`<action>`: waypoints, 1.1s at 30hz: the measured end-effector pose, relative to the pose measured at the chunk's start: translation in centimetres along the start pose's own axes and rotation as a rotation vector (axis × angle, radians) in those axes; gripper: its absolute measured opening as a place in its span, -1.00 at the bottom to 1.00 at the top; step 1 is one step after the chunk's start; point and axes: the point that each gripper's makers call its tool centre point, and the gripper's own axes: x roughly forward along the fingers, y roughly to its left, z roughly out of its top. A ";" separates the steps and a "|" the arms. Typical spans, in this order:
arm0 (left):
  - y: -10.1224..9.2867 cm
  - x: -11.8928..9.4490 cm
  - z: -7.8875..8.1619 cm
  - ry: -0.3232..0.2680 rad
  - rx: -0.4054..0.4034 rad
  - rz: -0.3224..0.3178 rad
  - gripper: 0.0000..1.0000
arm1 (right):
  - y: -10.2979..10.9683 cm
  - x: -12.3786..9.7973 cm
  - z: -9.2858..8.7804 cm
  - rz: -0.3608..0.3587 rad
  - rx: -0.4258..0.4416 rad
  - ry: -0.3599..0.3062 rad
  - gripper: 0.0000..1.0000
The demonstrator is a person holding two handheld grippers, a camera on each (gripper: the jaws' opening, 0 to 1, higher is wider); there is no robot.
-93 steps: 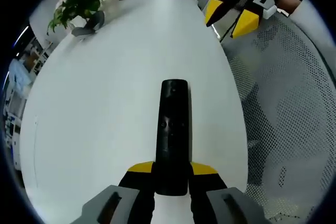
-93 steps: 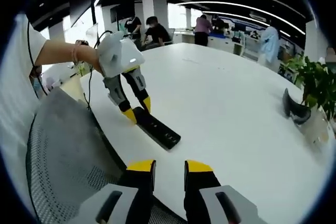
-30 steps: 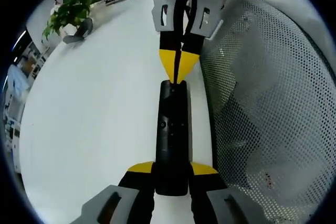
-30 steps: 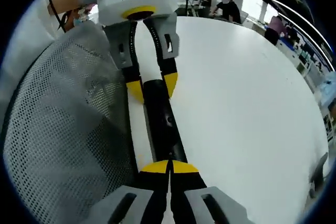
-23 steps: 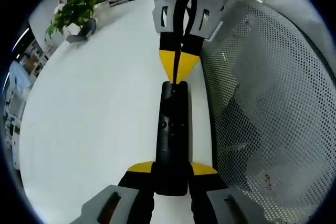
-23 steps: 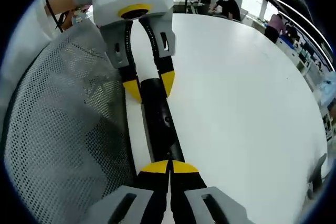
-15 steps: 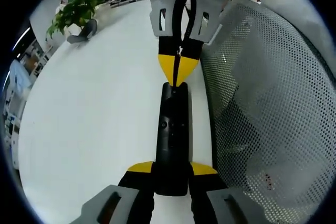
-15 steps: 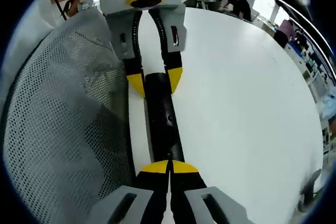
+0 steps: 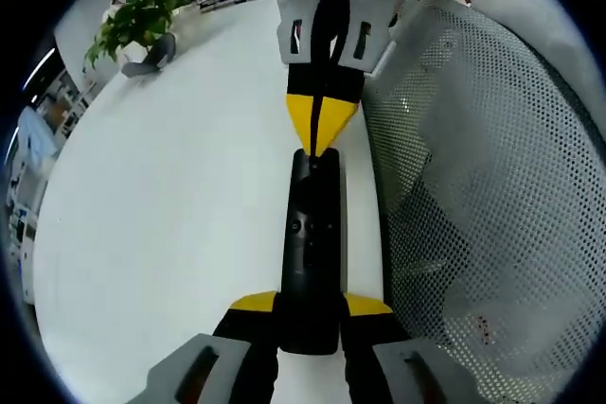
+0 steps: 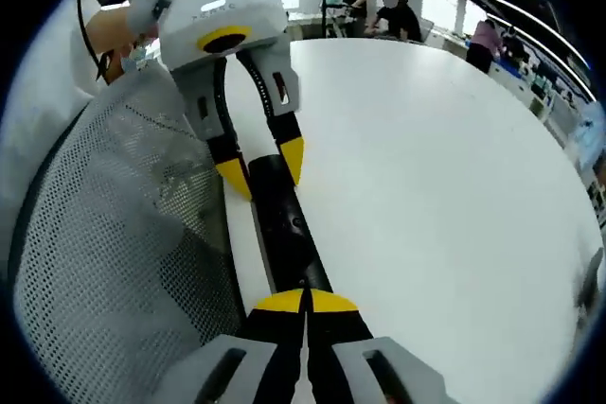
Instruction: Press the specified remote control buttons in sequence, fully releasing each button before pressing the next.
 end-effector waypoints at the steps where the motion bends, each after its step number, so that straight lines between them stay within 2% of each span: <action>1: 0.0 0.0 0.0 -0.005 -0.007 0.000 -0.52 | 0.0 0.1 0.2 -0.010 -0.011 -0.009 -1.00; 4: 0.0 0.0 0.0 0.002 -0.017 0.005 -0.52 | 0.5 0.5 1.1 -0.001 -0.033 -0.021 -1.00; 5: 0.0 0.0 0.0 0.006 -0.018 0.005 -0.52 | 0.8 0.7 1.1 0.016 -0.039 -0.013 -1.00; 6: 0.0 0.0 0.0 0.014 -0.024 0.006 -0.52 | 1.2 1.0 0.7 0.034 -0.061 0.027 -1.00; 7: 0.0 0.1 0.0 0.019 -0.023 0.006 -0.52 | 0.8 0.9 0.8 0.003 -0.098 0.031 -1.00; 8: -0.1 0.1 0.1 0.024 -0.017 0.005 -0.52 | 0.9 0.7 0.4 -0.005 -0.116 0.079 -1.00; 10: -0.1 0.1 0.1 0.033 -0.010 0.004 -0.52 | 0.6 0.5 0.3 -0.044 -0.143 0.113 -1.00; 11: -0.1 0.1 0.1 0.047 -0.007 0.004 -0.52 | 0.9 0.6 0.3 -0.036 -0.154 0.107 -1.00; 16: -0.1 0.1 0.1 0.091 0.001 0.003 -0.52 | 0.7 0.7 0.5 -0.035 -0.130 0.113 -1.00; 18: -0.1 0.1 0.1 0.102 -0.002 0.004 -0.52 | 0.7 0.6 0.5 -0.047 -0.139 0.137 -1.00; 19: -0.1 0.1 0.0 0.106 -0.003 0.006 -0.52 | 0.1 0.5 0.3 -0.080 -0.156 0.165 -1.00; 26: 0.0 0.0 0.0 0.099 -0.013 0.008 -0.52 | 0.6 0.4 0.8 -0.033 -0.139 0.141 -1.00; 28: 0.0 0.0 -0.1 0.096 -0.013 0.007 -0.52 | 0.7 0.6 0.8 -0.037 -0.149 0.141 -1.00; 29: 0.0 0.0 -0.1 0.094 -0.013 0.006 -0.52 | 0.7 0.8 0.4 -0.035 -0.170 0.167 -1.00; 33: 0.1 0.0 -0.1 0.090 -0.013 0.007 -0.52 | 0.4 1.0 0.7 -0.044 -0.169 0.155 -1.00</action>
